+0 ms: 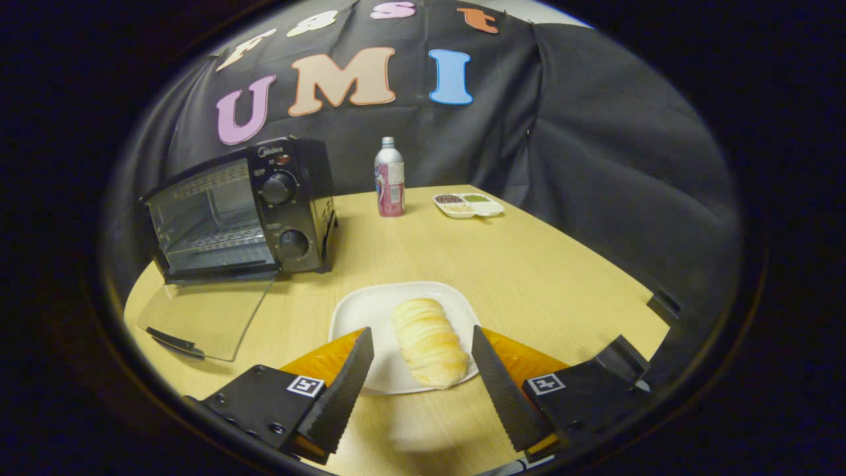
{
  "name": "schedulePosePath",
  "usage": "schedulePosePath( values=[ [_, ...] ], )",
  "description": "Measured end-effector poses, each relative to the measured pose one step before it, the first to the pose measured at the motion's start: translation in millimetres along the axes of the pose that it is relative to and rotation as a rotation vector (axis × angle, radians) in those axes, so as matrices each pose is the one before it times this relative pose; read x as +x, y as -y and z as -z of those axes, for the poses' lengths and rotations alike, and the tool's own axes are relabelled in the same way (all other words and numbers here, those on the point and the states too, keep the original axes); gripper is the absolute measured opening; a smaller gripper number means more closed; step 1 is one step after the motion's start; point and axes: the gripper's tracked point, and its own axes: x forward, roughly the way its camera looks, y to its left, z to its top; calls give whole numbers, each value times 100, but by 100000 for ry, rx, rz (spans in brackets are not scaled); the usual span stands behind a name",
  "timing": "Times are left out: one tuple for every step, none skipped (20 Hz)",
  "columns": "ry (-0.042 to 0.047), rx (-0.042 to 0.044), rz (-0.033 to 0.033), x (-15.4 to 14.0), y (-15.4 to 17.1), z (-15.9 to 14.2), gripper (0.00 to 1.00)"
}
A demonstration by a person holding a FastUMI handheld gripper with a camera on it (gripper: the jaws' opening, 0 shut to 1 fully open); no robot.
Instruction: Open the toaster oven, put the food inside, and close the toaster oven door.
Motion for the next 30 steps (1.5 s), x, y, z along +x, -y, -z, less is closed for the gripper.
schedulePosePath(
  values=[
    [-267, -159, -402, 476, -84, 295, 95],
    [-1703, -607, -321, 296, -150, 553, 95],
    [939, -2633, -1114, -210, -418, 418, 96],
    [880, -1595, -2317, -107, -461, -261, 96],
    [-341, 78, -1167, 236, -169, 247, 89],
    [-1292, 2234, -1848, 25, -282, 71, 82],
    [-1894, 2467, -1083, -13, -114, 187, 75],
    [-380, 818, -59, 29, 33, -6, 68],
    [-622, 110, 351, 6, -82, 52, 61],
    [216, -1011, 268, -116, -158, -183, 54],
    [-202, 1030, 417, -41, -33, 28, 54],
    [6, 972, 817, -65, -66, -18, 51],
    [-411, -168, 523, -127, -99, 151, 48],
    [85, -496, 351, -162, -140, 35, 45],
    [160, -639, 399, -449, -139, 86, 42],
    [554, -45, 149, -398, -168, -141, 42],
    [911, 244, -606, -487, -337, -166, 42],
    [1531, 616, -576, -526, -388, -424, 42],
    [1837, 690, -698, -563, -256, -505, 42],
    [1782, 544, -658, -574, -440, -590, 42],
    [1552, 735, -1004, -386, -546, -365, 42],
    [893, 1212, -1515, -530, -756, -393, 42],
    [677, 1727, -1955, -557, -858, -275, 42],
    [634, 1915, -2734, -532, -1162, -316, 42],
    [634, 1841, -2930, -382, -1191, -48, 42],
    [809, 1656, -3100, -378, -1341, -215, 42],
    [923, 1927, -2960, -204, -1373, -172, 42],
    [485, 2368, -2746, -141, -1300, -187, 42],
    [-177, 2394, -2671, -90, -1290, 127, 42],
    [279, 2001, -2926, -62, -1375, -44, 42]
  ],
)
